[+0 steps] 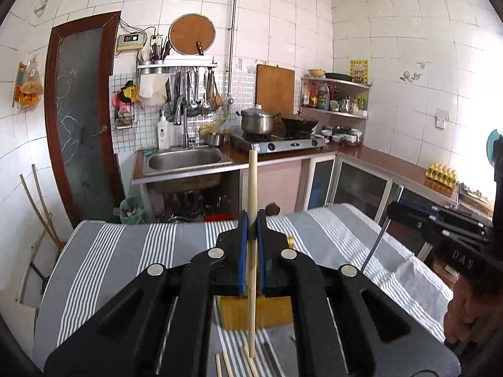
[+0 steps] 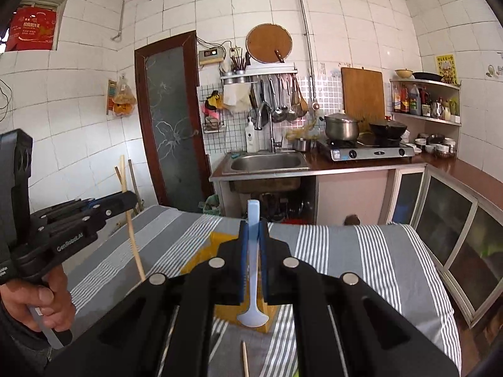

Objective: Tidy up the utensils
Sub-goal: 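Open both tools over the yellow basket to drop spoon and chopstick inside, then move both open tools back down to the utensils on the table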

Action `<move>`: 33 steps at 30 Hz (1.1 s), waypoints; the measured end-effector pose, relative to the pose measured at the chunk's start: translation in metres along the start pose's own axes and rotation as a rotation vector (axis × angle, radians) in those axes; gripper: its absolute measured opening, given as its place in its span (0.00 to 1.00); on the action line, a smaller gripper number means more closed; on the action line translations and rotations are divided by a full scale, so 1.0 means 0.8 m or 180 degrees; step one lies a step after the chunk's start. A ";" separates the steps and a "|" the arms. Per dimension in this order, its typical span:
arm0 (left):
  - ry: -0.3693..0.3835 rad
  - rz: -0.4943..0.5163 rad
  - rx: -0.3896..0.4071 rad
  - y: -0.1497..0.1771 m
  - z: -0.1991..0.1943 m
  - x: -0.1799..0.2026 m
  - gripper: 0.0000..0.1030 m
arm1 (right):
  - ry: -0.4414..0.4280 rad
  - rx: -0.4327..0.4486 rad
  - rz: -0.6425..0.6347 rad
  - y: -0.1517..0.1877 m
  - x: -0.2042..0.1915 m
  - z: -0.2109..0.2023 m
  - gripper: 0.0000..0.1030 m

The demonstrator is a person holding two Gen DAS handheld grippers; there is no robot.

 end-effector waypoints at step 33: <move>-0.0292 -0.0227 -0.0408 0.039 0.086 -0.088 0.38 | 0.0202 -0.0183 0.0057 0.021 0.056 0.057 0.41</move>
Point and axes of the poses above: each gripper's, at about its wrist camera, not at the fingertips, and z roughly the way its jaws point, x to its right, y to its underside, the point moved 4 cm from there along z, roughly the way its jaws point, and after that the axes turned 6 degrees about -x, right-handed, at the moved point
